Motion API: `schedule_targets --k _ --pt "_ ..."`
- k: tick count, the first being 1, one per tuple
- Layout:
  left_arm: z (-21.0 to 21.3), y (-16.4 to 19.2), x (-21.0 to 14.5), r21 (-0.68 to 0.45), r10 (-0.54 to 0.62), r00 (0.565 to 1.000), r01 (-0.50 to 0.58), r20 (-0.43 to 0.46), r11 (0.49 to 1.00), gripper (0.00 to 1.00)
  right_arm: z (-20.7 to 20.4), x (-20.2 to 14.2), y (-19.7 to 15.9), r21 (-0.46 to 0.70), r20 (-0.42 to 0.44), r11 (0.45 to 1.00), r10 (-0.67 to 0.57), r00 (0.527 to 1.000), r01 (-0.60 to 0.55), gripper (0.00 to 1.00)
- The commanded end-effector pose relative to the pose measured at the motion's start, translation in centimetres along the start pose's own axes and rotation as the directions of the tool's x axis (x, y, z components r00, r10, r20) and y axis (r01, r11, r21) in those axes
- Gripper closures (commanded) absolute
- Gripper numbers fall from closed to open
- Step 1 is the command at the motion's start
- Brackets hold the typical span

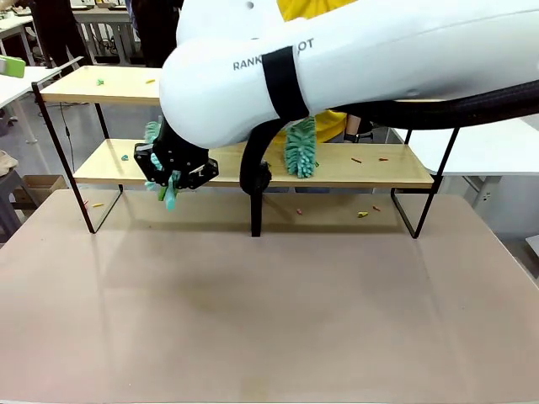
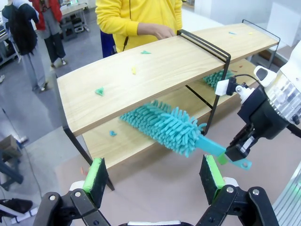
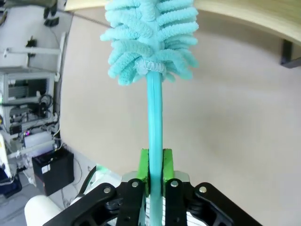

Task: Clean the shelves.
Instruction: Clean a randomly selected level of the Shelf with the Duster.

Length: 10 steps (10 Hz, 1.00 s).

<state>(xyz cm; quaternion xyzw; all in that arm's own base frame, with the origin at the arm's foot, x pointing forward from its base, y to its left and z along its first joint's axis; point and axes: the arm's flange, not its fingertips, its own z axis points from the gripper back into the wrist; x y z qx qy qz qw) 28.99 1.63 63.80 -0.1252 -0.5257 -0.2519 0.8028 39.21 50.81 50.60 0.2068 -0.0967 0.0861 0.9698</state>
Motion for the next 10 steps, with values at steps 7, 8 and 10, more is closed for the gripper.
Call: schedule_targets --k 7,8,10 --pt "0.0 -0.1 0.0 0.005 0.001 1.0 -0.001 0.0 1.0 0.0 0.4 1.1 -0.7 0.101 -0.177 0.977 0.201 0.963 -0.186 0.87" --pt "0.0 -0.1 0.0 0.005 0.001 1.0 -0.001 0.0 1.0 0.0 1.3 1.0 -1.1 0.118 -0.197 0.966 0.252 0.947 -0.232 0.87" --pt "0.0 -0.1 0.0 0.005 0.001 1.0 -0.001 0.0 1.0 0.0 2.9 -0.5 -2.4 0.177 -0.356 0.872 0.489 0.796 -0.457 0.87"
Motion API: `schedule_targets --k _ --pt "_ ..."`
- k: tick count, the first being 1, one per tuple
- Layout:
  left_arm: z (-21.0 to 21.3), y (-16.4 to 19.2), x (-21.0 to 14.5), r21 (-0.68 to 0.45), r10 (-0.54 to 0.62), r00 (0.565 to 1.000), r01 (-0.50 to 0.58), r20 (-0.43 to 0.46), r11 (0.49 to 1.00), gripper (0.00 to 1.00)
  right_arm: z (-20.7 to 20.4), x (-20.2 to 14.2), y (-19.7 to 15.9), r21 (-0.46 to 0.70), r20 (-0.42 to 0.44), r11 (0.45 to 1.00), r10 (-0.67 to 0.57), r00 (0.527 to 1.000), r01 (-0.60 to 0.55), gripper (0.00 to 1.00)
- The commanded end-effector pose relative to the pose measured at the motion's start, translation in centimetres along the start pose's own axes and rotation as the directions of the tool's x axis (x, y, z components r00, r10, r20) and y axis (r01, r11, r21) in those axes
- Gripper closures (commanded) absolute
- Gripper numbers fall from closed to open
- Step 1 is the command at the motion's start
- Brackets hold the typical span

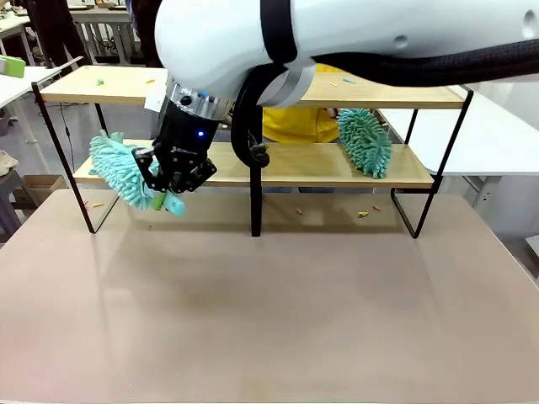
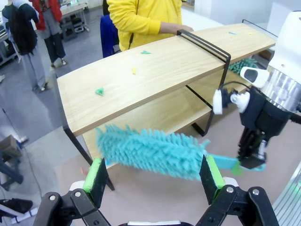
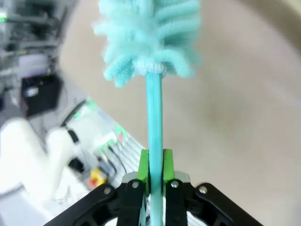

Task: Clean the shelves.
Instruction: Clean a randomly selected level of the Shelf with the Duster.

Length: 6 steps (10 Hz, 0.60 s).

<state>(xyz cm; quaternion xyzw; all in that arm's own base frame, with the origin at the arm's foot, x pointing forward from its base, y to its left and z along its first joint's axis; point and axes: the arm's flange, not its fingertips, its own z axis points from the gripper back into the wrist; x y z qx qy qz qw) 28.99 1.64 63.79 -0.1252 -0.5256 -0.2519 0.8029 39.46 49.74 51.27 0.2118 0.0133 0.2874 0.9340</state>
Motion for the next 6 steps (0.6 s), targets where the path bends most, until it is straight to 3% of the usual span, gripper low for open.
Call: schedule_targets --k 1,4,6 --pt "0.0 -0.1 0.0 0.005 0.001 1.0 -0.001 0.0 1.0 0.0 2.9 -3.7 -1.7 0.142 -0.214 0.941 0.331 0.919 -0.305 0.87" --pt "0.0 -0.1 0.0 0.005 0.001 1.0 -0.001 0.0 1.0 0.0 6.0 -6.6 -5.2 0.343 -0.136 0.889 0.368 0.92 -0.305 0.87" --pt "0.0 -0.1 0.0 0.005 0.001 1.0 -0.001 0.0 1.0 0.0 6.1 -7.0 -6.1 0.361 -0.106 0.888 0.343 0.933 -0.286 0.87"
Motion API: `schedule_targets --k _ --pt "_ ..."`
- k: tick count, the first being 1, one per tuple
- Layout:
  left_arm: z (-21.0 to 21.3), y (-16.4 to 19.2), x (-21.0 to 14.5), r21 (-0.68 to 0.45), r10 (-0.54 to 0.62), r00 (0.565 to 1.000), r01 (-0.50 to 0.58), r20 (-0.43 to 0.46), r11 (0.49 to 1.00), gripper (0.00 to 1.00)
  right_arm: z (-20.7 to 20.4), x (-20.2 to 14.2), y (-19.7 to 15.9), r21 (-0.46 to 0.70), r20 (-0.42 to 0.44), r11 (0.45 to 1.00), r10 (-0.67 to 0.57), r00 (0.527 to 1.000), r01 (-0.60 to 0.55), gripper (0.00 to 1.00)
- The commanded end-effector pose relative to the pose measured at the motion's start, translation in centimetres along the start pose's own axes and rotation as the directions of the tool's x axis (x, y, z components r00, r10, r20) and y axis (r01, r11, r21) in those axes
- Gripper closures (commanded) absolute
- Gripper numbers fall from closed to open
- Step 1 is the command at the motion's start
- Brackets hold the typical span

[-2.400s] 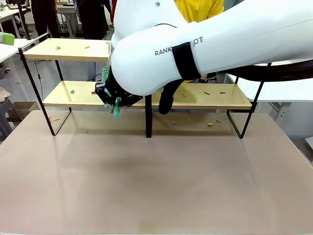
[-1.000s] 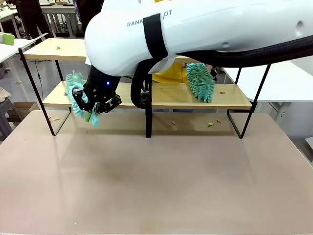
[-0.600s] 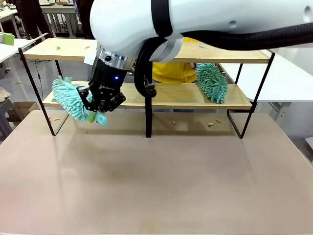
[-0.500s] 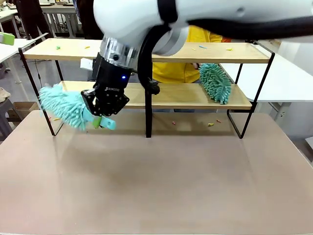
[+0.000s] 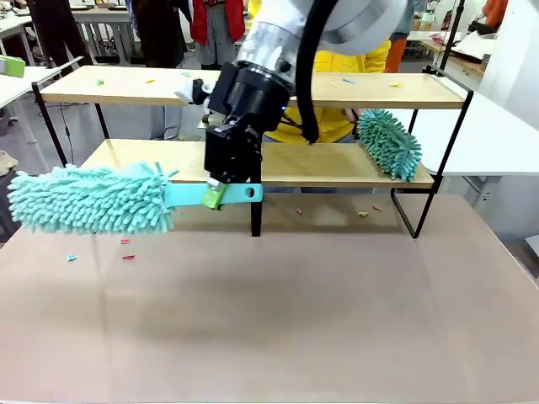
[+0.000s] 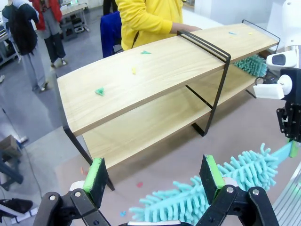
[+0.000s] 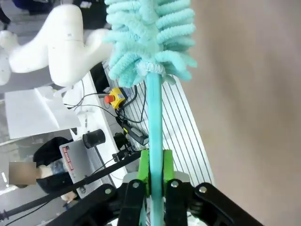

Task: Clean the shelves.
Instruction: Clean a randomly selected level of the Shelf with the Duster.

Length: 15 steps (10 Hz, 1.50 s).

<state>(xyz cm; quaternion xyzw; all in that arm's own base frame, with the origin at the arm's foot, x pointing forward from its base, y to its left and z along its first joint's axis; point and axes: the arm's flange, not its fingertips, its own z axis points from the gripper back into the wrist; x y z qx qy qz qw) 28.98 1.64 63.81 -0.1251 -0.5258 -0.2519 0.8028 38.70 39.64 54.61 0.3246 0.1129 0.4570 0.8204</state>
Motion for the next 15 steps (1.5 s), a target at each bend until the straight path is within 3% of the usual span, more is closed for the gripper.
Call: schedule_targets --k 1,3,6,7,9,11,12,13,14,15 --pt "0.0 -0.1 0.0 0.005 0.001 1.0 -0.001 -0.001 1.0 0.0 -1.0 -1.6 -0.6 0.03 0.039 0.999 -0.019 0.999 0.018 0.87" --pt "0.0 -0.1 0.0 0.005 0.001 1.0 -0.001 -0.001 1.0 0.0 -0.1 -4.5 -1.2 0.045 0.121 0.996 -0.087 0.989 0.082 0.87" --pt "0.0 -0.1 0.0 0.005 0.001 1.0 -0.001 -0.001 1.0 0.0 5.4 -15.9 0.0 0.135 0.295 0.976 -0.204 0.934 0.171 0.87" --pt "0.0 -0.1 0.0 0.005 0.001 1.0 -0.001 -0.001 1.0 0.0 8.0 -20.3 1.5 0.143 0.399 0.976 -0.207 0.893 0.163 0.87" --pt "0.0 -0.1 0.0 0.005 0.001 1.0 -0.001 -0.001 1.0 0.0 11.0 -26.1 3.9 0.17 0.526 0.981 -0.171 0.833 0.094 0.87" --pt "0.0 -0.1 0.0 0.005 0.001 1.0 -0.001 -0.001 1.0 0.0 14.0 -32.0 7.7 0.12 0.699 0.993 -0.101 0.708 0.023 0.87" --pt "0.0 -0.1 0.0 0.005 0.001 1.0 -0.001 -0.001 1.0 0.0 16.7 -34.7 8.9 0.089 0.757 0.995 -0.1 0.646 0.05 0.87" --pt "0.0 -0.1 0.0 0.005 0.001 1.0 -0.001 -0.001 1.0 0.0 18.7 -37.2 9.9 0.044 0.789 0.998 -0.057 0.612 0.036 0.87" --pt "0.0 -0.1 0.0 0.005 0.001 1.0 -0.001 -0.001 1.0 0.0 20.0 -39.2 10.5 0.007 0.822 0.995 -0.062 0.566 0.099 0.87" --pt "0.0 -0.1 0.0 0.005 0.001 1.0 -0.001 -0.001 1.0 0.0 20.3 -40.6 10.5 -0.038 0.834 0.989 -0.049 0.55 0.144 0.87"
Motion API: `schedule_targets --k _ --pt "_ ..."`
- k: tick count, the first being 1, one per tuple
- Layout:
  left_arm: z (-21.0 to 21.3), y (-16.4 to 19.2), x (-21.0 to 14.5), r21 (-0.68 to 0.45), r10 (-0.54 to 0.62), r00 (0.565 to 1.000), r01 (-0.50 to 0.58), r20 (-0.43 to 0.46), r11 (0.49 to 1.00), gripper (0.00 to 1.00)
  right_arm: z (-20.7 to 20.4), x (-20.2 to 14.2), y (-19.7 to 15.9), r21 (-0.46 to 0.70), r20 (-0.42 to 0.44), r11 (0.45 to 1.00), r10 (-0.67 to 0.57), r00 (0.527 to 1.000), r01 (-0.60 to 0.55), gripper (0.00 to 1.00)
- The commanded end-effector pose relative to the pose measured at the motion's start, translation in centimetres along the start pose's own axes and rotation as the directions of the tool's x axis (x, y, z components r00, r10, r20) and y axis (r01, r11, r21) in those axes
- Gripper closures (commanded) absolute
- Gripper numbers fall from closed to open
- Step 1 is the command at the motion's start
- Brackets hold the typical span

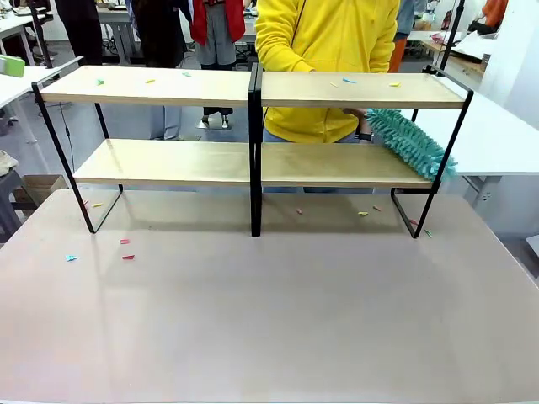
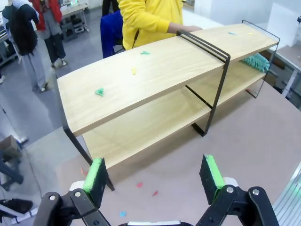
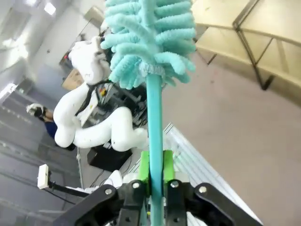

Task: Clean the shelves.
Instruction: Clean a randomly selected level of the Shelf with the Duster, then clean another randomly selected level of the Shelf with the Duster.

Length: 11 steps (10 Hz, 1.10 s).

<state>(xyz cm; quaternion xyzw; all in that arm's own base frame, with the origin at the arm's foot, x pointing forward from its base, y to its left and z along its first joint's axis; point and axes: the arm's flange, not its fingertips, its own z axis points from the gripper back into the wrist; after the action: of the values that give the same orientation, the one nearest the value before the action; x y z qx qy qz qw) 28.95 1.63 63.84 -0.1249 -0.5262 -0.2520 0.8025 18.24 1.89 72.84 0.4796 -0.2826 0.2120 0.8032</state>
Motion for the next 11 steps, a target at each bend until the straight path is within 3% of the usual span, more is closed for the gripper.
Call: schedule_targets --k 1,2,11 --pt "0.0 0.0 0.0 0.004 0.002 1.0 -0.002 -0.001 1.0 0.0 -1.2 -0.5 -1.6 -0.129 -0.018 0.991 -0.024 1.0 0.021 0.87" --pt "0.0 0.0 0.0 0.004 0.002 1.0 -0.002 -0.001 1.0 0.0 0.0 0.0 0.0 0.0 0.0 1.0 0.0 1.0 0.0 0.87" --pt "0.0 0.0 0.0 0.004 0.002 1.0 -0.002 -0.001 1.0 0.0 0.0 0.0 0.0 0.0 0.0 1.0 0.0 1.0 0.0 0.87"
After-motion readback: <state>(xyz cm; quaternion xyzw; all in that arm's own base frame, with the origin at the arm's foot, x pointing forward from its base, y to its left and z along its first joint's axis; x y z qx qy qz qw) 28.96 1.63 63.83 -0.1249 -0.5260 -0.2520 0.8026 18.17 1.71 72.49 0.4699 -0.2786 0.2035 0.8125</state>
